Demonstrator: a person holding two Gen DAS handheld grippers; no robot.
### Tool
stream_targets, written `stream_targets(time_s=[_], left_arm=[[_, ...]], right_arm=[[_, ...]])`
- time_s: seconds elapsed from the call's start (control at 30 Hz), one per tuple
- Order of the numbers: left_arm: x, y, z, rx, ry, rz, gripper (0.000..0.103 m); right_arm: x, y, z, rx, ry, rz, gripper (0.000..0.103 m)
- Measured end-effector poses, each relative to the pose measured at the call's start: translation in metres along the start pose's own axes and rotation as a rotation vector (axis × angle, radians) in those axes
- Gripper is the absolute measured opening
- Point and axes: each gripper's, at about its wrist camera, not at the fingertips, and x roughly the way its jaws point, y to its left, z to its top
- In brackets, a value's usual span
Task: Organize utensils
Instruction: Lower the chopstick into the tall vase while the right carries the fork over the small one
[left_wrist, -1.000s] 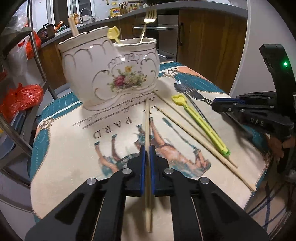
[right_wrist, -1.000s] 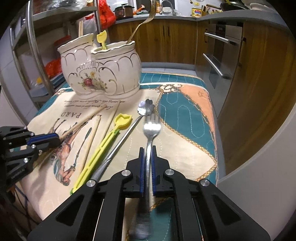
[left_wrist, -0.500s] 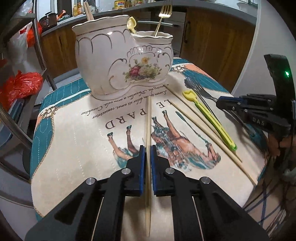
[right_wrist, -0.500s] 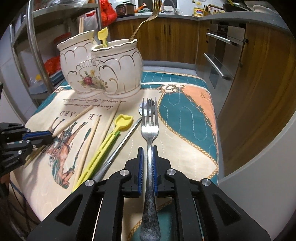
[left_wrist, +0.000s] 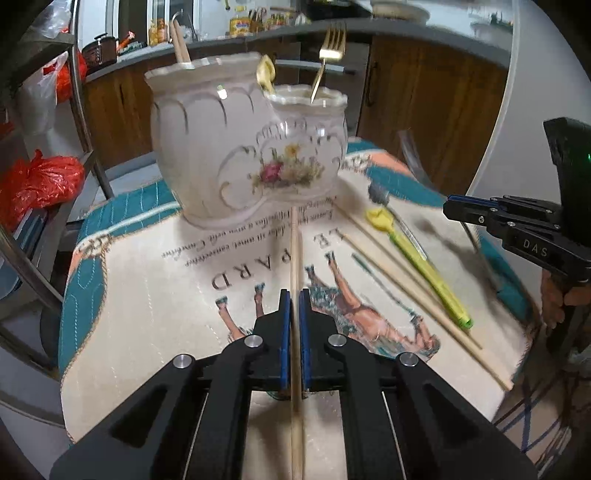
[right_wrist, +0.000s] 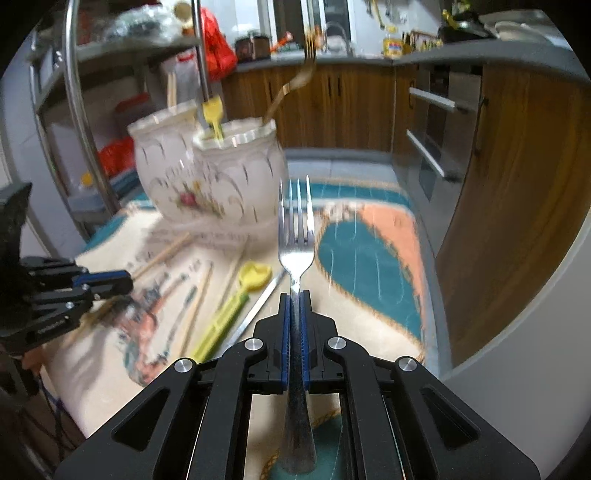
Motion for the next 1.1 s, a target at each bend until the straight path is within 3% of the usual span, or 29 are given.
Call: stream_targets(time_s=[0.17, 0.37, 0.6, 0.87, 1.1], left_arm=[[-0.027, 0.007, 0.004, -0.001, -0.139, -0.038, 0.005], [-0.055, 0.011, 0.005, 0.016, -0.316, -0.027, 0.005], [-0.075, 0.02, 0.014, -0.009, -0.465, -0.03, 0.005], [-0.088, 0.051, 0.075, -0.092, -0.625, -0.055, 0.005], [-0.075, 0.073, 0.128, -0.188, -0.699, -0.124, 0.005]], right_arm=[[-0.026, 0.007, 0.008, -0.022, -0.135, 0.033, 0.006], [-0.046, 0.02, 0.015, -0.072, -0.277, 0.044, 0.006], [-0.051, 0.031, 0.036, -0.085, -0.334, 0.068, 0.006], [-0.045, 0.037, 0.088, -0.046, -0.39, 0.127, 0.006], [-0.032, 0.038, 0.123, 0.0, -0.476, 0.131, 0.006]])
